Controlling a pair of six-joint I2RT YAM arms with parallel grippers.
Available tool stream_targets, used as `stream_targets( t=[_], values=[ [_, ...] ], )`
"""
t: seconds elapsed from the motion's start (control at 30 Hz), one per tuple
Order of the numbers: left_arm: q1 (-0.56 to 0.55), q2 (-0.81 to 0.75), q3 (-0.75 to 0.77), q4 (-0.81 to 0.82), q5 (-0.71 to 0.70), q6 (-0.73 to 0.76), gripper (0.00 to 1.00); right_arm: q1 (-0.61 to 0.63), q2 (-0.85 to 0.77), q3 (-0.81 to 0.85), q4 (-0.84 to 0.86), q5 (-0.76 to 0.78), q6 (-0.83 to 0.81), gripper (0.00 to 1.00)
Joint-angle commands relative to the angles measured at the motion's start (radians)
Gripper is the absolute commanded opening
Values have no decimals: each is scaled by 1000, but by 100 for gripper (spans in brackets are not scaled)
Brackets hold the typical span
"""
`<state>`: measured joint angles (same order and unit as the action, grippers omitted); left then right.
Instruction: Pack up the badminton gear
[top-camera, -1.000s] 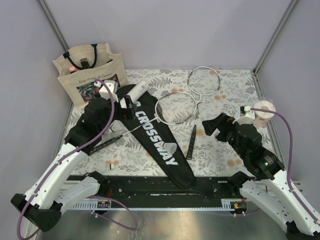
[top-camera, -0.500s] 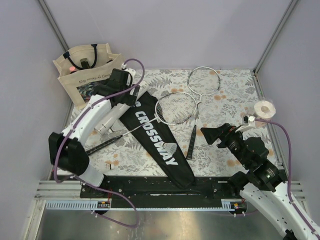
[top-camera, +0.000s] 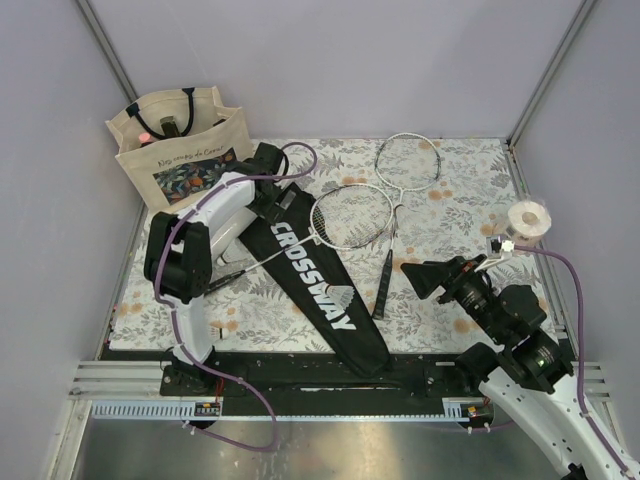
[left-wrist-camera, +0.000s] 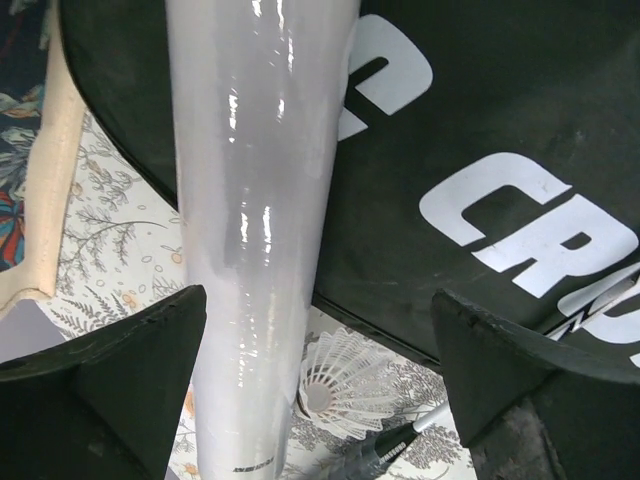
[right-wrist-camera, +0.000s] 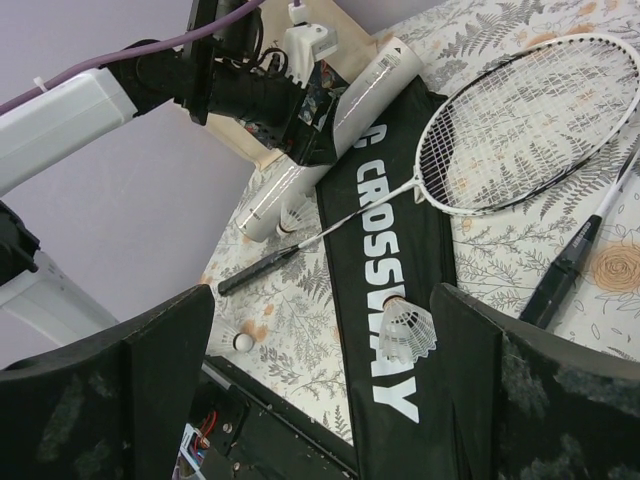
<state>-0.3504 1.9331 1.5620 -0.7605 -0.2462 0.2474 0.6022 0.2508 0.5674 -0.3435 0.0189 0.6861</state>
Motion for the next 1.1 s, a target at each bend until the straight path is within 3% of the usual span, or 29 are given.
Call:
stream_targets(
  t=[0.0, 0.83, 1.07],
  values=[
    [17, 6, 50, 43, -34, 27, 97, 7, -25, -9, 11, -14, -11, 99],
    [34, 193, 113, 53, -166, 9, 90, 7, -5, 2, 9, -14, -20, 99],
    [37, 164, 90, 62, -143, -5, 74, 7, -5, 0, 9, -13, -7, 99]
  ],
)
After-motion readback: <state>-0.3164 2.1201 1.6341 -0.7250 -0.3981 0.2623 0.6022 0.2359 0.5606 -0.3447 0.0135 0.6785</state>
